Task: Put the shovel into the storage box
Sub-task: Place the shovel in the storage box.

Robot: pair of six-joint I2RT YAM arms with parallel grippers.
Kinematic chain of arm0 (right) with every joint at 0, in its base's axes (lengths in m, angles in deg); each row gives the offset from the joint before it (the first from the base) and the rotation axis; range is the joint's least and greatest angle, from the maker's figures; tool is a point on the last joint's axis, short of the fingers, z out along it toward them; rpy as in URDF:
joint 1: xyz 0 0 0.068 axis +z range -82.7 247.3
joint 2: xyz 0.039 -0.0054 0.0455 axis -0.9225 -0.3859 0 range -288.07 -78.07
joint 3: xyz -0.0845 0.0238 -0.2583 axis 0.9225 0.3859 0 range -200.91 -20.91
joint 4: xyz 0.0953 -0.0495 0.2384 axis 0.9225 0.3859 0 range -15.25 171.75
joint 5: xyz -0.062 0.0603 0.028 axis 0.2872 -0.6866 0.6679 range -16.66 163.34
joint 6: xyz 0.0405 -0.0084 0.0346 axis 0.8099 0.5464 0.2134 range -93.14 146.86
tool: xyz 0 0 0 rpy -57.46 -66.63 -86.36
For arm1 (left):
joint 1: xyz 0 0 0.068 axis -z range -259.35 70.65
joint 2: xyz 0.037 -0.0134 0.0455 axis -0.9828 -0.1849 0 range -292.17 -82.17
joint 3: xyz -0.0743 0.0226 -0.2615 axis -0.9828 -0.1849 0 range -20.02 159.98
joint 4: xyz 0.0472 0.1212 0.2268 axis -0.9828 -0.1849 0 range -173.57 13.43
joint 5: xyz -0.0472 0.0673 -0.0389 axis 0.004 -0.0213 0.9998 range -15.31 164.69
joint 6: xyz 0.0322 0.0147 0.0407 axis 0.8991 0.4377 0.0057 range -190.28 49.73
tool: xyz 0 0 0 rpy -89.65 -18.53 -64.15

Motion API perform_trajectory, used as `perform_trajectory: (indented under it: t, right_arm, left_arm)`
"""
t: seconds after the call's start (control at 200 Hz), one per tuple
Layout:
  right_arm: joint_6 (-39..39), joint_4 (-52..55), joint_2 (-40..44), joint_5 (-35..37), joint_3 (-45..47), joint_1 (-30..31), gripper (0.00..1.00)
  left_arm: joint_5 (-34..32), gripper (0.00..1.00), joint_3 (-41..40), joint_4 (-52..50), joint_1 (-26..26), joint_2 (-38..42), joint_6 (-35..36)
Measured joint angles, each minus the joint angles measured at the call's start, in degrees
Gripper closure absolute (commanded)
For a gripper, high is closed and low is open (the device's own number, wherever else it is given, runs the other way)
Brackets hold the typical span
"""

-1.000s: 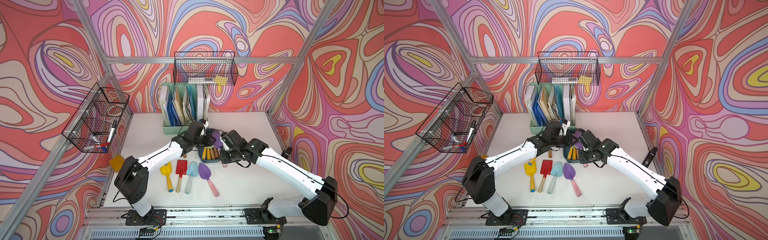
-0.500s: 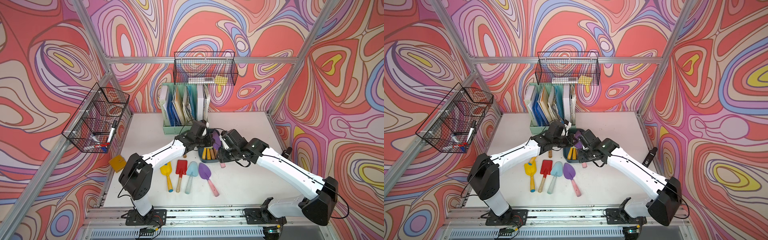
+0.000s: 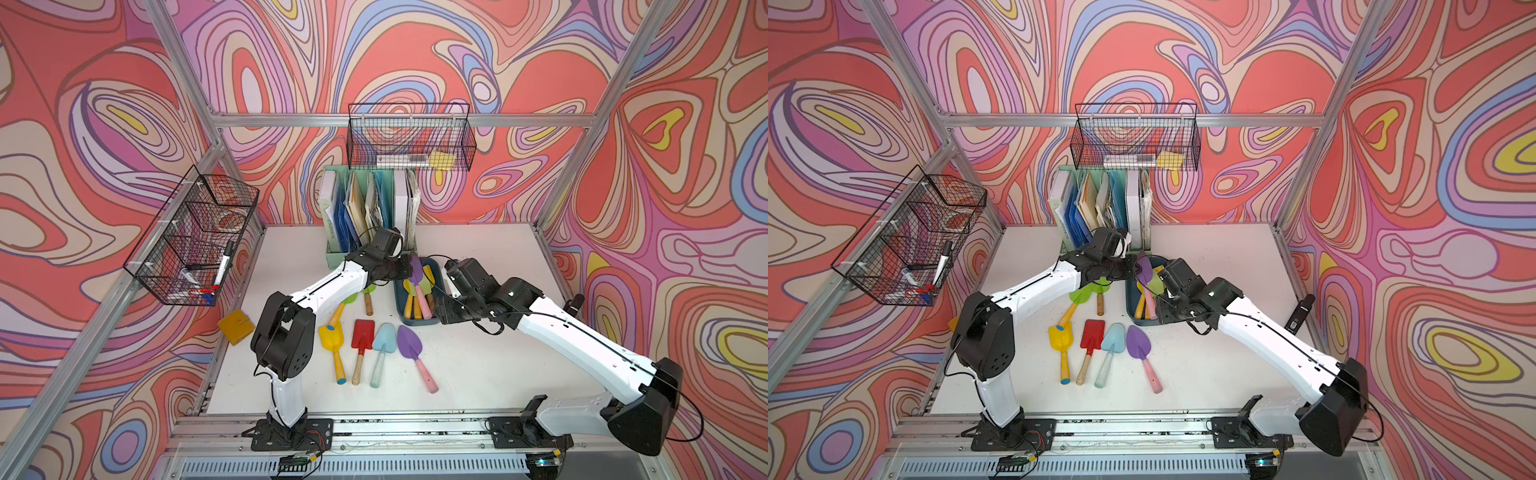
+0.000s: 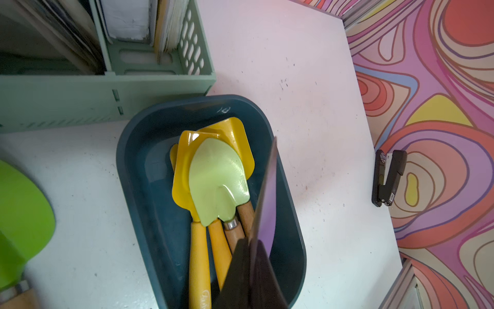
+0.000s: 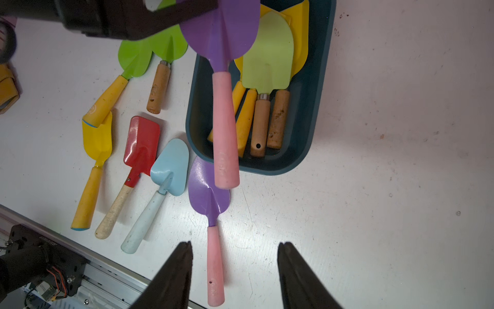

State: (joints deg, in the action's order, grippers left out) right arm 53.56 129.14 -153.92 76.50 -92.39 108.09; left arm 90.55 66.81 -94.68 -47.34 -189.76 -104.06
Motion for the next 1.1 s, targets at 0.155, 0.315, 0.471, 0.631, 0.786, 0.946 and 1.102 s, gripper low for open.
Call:
perform_trajectory:
  t: [0.155, 0.315, 0.471, 0.631, 0.786, 0.946, 1.102]
  right_arm:
    - [0.0, -0.1, 0.0, 0.0, 0.5, -0.2, 0.47]
    - [0.2, -0.3, 0.0, 0.0, 0.6, -0.4, 0.47]
    - [0.8, -0.9, 0.0, 0.0, 1.1, -0.4, 0.47]
    - [1.6, -1.1, 0.0, -0.1, 2.0, -0.4, 0.47]
    - [2.4, -1.2, 0.0, -0.2, 2.5, -0.4, 0.48]
    - [3.0, -1.3, 0.1, -0.2, 3.0, -0.4, 0.47]
    - [3.0, -1.3, 0.1, -0.2, 3.0, -0.4, 0.47]
  left_arm:
    - [0.1, 1.00, 2.7, -1.3, -0.2, -3.2, 2.6]
    - [0.1, 1.00, 3.3, -3.2, -0.2, -5.4, 4.6]
    - [0.3, 1.00, 3.6, -3.6, -0.1, -5.6, 5.6]
    - [0.2, 1.00, 4.3, -3.7, -0.1, -6.1, 6.4]
    - [0.2, 1.00, 5.8, -3.8, -0.1, -7.1, 6.8]
    - [-1.4, 1.00, 7.9, -3.8, -0.2, -8.3, 8.3]
    - [-2.8, 1.00, 8.3, -3.8, -0.2, -9.4, 9.4]
